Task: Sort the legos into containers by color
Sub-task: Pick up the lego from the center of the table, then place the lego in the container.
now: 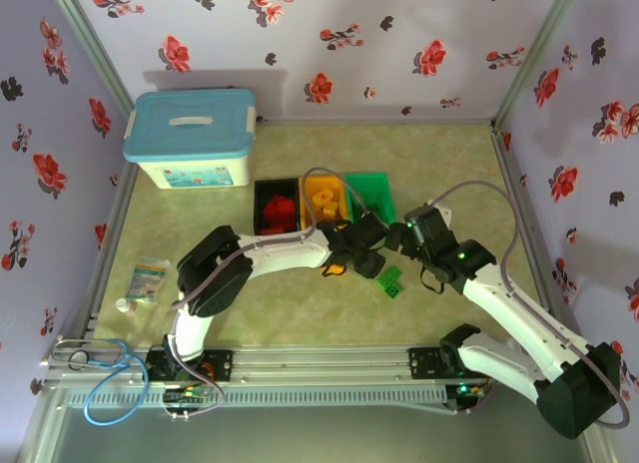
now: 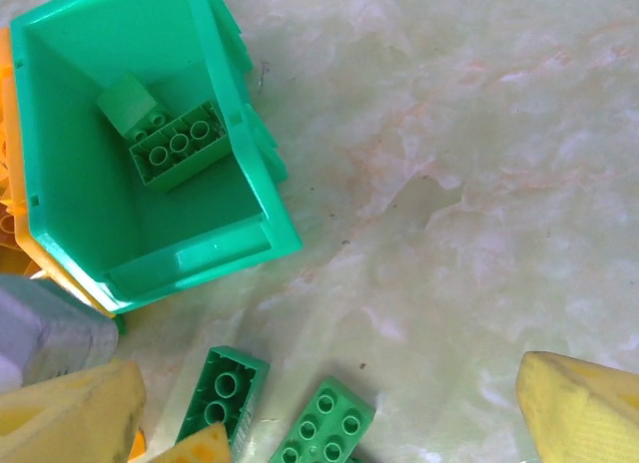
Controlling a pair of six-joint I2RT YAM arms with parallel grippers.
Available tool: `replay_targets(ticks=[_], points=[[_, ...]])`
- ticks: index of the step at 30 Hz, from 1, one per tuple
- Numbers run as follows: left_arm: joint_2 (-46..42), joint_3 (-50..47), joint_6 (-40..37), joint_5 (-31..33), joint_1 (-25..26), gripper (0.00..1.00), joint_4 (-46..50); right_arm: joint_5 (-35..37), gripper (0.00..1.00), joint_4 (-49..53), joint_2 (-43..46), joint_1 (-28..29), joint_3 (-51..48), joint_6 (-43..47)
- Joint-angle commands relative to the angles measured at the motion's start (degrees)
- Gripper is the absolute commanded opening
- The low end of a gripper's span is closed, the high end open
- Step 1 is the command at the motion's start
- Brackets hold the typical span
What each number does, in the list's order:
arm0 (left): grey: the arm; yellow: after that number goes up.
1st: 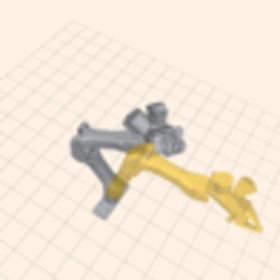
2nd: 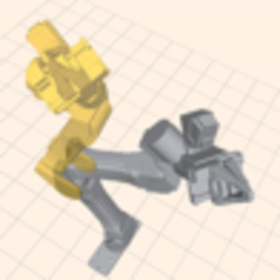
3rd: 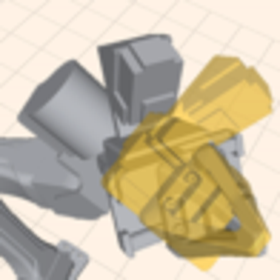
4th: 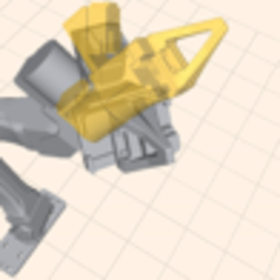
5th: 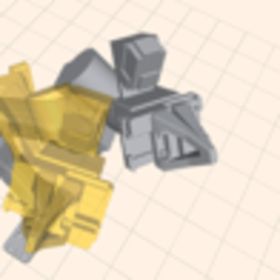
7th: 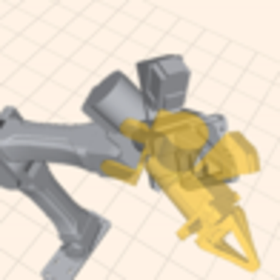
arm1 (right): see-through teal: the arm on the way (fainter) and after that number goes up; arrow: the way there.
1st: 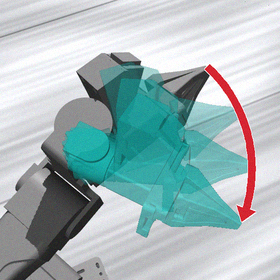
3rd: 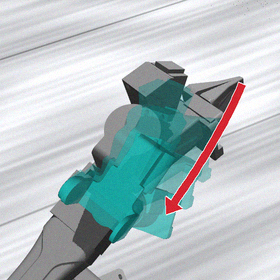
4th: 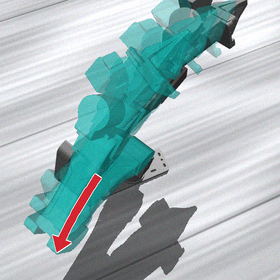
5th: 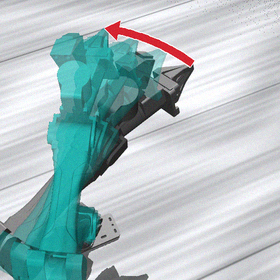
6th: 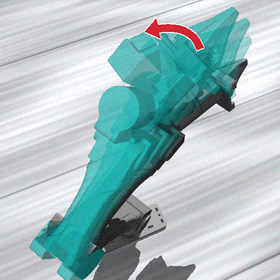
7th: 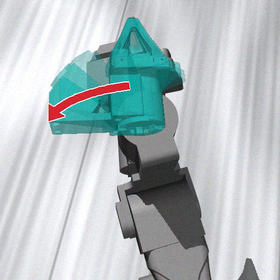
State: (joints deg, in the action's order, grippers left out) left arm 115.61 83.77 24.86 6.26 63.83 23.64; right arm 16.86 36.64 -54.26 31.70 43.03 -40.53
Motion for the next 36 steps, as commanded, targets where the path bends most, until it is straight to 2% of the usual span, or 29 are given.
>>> replay_targets(ticks=[1,9,14,17,19,22,23,29,36], points=[[2.1,1.8,-0.4,-4.7,0.1,0.66,-0.2,0.6,0.96,1.9,0.7,-0.5,-0.9,0.1],[3.6,1.6,0.9,-6.3,0.1,0.67,-1.0,-0.1,0.96,0.9,-0.5,-0.9,-0.7,0.3],[5.8,3.2,0.7,-3.8,0.1,0.55,2.1,-0.2,0.96,1.0,-0.4,-1.0,-0.7,0.5],[6.9,4.9,-0.1,-2.7,0.1,0.54,4.6,-0.2,0.96,1.1,-0.2,-1.3,-0.7,0.6],[6.8,5.7,-0.4,-2.3,0.1,0.47,5.3,-0.4,0.96,1.1,0.1,-1.4,-0.7,0.6],[4.5,6.6,-1.0,-0.1,-0.1,0.3,6.2,0.2,0.96,1.6,1.0,-1.5,-0.8,0.3],[3.2,6.6,-1.2,0.1,-0.5,0.29,6.1,0.6,0.96,1.9,1.6,-1.5,-1.0,0.2],[-1.9,12.3,-3.7,0.0,-6.2,0.29,7.0,5.7,0.97,4.0,5.5,-2.5,-2.1,-2.1],[6.0,26.6,-5.5,-0.8,-12.5,0.29,12.6,6.8,0.98,6.4,8.9,-3.3,-2.5,-2.9]])
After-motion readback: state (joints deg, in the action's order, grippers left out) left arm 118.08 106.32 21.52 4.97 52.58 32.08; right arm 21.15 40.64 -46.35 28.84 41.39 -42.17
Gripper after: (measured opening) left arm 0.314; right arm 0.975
